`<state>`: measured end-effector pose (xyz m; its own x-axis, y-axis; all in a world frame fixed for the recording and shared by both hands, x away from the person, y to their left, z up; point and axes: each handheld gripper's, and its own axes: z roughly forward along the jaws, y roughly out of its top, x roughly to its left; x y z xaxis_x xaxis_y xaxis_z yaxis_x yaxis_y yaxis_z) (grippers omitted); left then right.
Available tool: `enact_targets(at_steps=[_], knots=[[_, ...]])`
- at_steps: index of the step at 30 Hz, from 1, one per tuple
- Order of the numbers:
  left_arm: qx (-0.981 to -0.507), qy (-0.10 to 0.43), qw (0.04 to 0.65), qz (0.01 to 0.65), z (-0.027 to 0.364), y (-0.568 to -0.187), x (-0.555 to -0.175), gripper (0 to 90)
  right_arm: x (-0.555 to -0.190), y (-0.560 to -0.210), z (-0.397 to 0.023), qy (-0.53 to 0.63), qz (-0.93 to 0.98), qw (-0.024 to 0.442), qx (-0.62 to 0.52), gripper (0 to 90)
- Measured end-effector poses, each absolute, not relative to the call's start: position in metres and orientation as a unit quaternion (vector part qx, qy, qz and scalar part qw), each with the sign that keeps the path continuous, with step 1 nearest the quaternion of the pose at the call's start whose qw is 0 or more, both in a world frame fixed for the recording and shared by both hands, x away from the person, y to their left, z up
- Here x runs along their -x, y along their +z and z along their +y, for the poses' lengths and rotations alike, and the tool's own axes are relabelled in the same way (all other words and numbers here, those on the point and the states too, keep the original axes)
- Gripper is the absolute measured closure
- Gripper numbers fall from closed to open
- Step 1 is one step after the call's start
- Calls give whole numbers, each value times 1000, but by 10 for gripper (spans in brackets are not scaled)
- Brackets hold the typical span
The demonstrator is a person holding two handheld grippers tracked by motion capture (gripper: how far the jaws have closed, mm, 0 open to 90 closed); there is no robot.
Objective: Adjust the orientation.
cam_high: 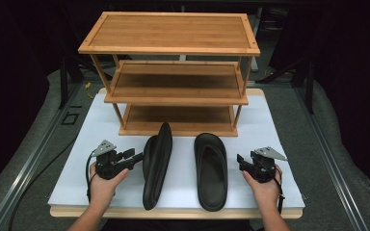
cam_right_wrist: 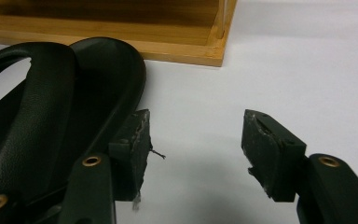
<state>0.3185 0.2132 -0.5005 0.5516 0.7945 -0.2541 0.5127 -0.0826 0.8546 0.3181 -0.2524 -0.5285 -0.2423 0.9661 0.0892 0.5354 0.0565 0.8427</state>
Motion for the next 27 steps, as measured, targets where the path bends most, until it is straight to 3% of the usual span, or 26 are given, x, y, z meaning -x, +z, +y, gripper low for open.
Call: enact_targets(at_steps=[12, 14, 16, 19, 27], knots=[[-734, 123, 481, 463, 177, -518, -330, 529, -318, -528, -253, 405, 676, 266, -555, 421], [-710, 84, 519, 469, 173, -525, -333, 493, -318, -528, -252, 405, 677, 265, -554, 421], [-715, 70, 529, 452, 168, -523, -333, 628, -317, -528, -252, 406, 677, 265, -553, 422], [-722, 81, 521, 448, 164, -520, -332, 762, -317, -528, -253, 406, 676, 266, -555, 422], [-715, 75, 528, 451, 163, -520, -331, 718, -318, -528, -253, 405, 676, 265, -556, 424]])
